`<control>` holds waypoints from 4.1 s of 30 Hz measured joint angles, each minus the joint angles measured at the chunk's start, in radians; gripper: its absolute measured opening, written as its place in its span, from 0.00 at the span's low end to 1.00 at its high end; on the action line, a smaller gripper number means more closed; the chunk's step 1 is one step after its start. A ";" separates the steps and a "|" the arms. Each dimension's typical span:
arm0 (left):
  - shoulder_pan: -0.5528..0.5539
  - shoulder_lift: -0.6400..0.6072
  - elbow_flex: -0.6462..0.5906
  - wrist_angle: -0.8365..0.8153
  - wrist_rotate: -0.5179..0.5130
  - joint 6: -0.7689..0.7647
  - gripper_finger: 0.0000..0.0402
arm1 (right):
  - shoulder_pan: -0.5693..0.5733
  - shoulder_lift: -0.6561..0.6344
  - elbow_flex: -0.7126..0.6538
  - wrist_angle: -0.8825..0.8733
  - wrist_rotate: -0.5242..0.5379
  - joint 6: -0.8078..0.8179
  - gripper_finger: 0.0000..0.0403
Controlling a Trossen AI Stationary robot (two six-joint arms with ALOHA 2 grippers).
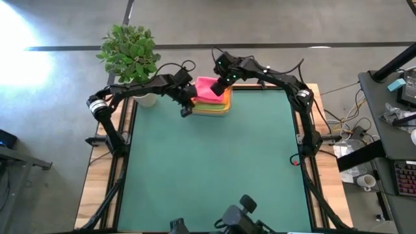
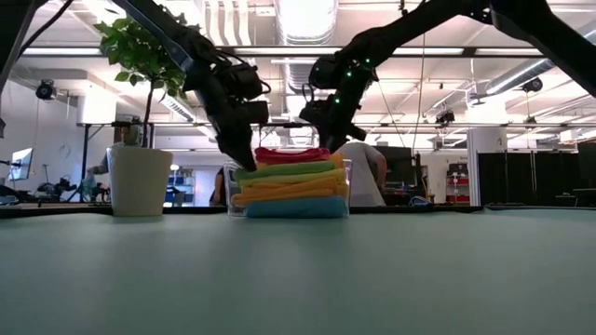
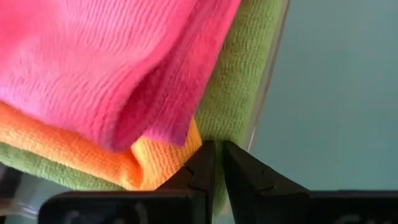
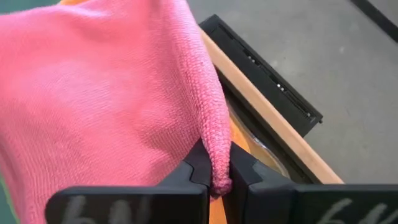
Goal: Fold microfiber towels
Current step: Put the folded pink microfiber towel into the transparent bin
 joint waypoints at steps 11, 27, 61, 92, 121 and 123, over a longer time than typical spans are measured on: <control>0.000 -0.055 0.029 0.016 -0.004 -0.019 0.05 | 0.002 0.002 0.000 -0.017 -0.030 -0.116 0.04; 0.002 -0.250 0.026 -0.019 -0.210 -0.020 0.05 | 0.002 -0.087 0.040 -0.087 -0.036 -0.118 0.35; -0.001 0.004 0.003 0.102 -0.213 -0.075 0.05 | 0.056 -0.003 -0.007 -0.059 -0.188 -0.048 0.14; -0.006 -0.067 0.025 0.025 -0.005 0.130 0.05 | 0.093 -0.049 -0.030 -0.266 -0.192 -0.096 0.07; -0.003 -0.230 0.021 0.015 -0.157 0.129 0.05 | 0.125 -0.008 0.005 -0.003 -0.245 -0.059 0.07; -0.003 -0.230 0.021 0.015 -0.178 0.129 0.05 | 0.129 0.009 0.005 -0.005 -0.279 -0.063 0.07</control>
